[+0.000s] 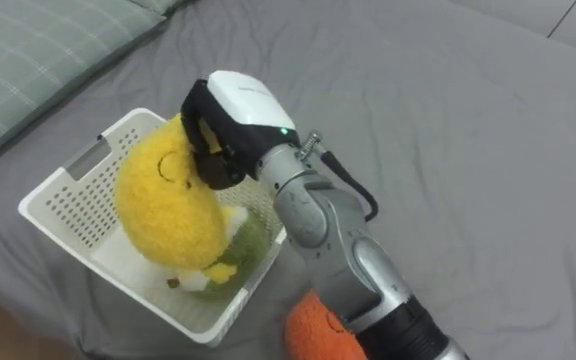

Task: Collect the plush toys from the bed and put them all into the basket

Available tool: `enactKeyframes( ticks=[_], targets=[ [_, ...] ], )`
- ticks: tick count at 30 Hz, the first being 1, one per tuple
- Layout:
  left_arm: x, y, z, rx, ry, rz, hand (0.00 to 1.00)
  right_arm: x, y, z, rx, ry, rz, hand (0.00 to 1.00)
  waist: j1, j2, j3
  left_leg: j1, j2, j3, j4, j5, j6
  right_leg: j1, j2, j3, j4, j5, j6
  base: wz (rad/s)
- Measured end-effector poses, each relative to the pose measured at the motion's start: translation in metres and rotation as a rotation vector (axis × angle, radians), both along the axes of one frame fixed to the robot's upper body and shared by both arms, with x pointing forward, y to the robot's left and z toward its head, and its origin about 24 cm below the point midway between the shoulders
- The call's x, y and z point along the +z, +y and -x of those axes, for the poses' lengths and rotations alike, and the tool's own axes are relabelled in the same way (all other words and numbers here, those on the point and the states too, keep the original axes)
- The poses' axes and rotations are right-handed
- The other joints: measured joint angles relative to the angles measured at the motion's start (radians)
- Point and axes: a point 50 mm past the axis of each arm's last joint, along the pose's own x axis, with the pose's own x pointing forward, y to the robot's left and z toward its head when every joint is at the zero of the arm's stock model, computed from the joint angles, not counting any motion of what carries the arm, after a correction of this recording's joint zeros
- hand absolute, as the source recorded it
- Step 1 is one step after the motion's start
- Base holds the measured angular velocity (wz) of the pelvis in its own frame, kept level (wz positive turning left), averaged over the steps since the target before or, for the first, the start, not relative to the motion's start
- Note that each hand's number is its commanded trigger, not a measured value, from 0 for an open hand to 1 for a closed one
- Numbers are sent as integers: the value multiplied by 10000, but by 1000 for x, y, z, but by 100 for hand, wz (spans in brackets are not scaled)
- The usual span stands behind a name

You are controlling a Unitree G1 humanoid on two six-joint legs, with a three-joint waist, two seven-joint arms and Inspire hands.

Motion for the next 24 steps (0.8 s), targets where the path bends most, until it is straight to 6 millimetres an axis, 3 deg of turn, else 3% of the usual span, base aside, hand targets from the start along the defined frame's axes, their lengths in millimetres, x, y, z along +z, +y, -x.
enactKeyframes(
  ticks=[1,2,3,9,24],
  targets=[
    [0,-1,-2,-45,-39,-1,0,-3,3,2,149,200,18,52,69,-7,11,-23,0,-5,-21,0,0,1,1,14,3,-1,1,0],
    [1,-1,-3,-110,-54,-29,0,-4,4,2,203,297,27,11,86,-10,26,-34,-1,-9,-20,0,0,1,1,13,3,-1,1,0],
    [1,-1,-5,-165,-91,-42,0,-6,5,2,212,469,9,0,102,-23,52,-60,-7,-37,-18,0,0,-9,-5,-6,9,-1,1,6],
    [3,-3,-12,-404,-209,-67,0,-9,9,4,444,806,132,0,226,-127,42,-212,-10,-53,46,6,-3,-158,-5,-18,17,-5,4,1],
    [3,-4,-16,-568,-234,-138,0,-12,13,7,675,956,186,0,164,-296,37,-225,-6,-7,43,2,-3,-150,-4,5,18,-5,5,-1]
  ],
)
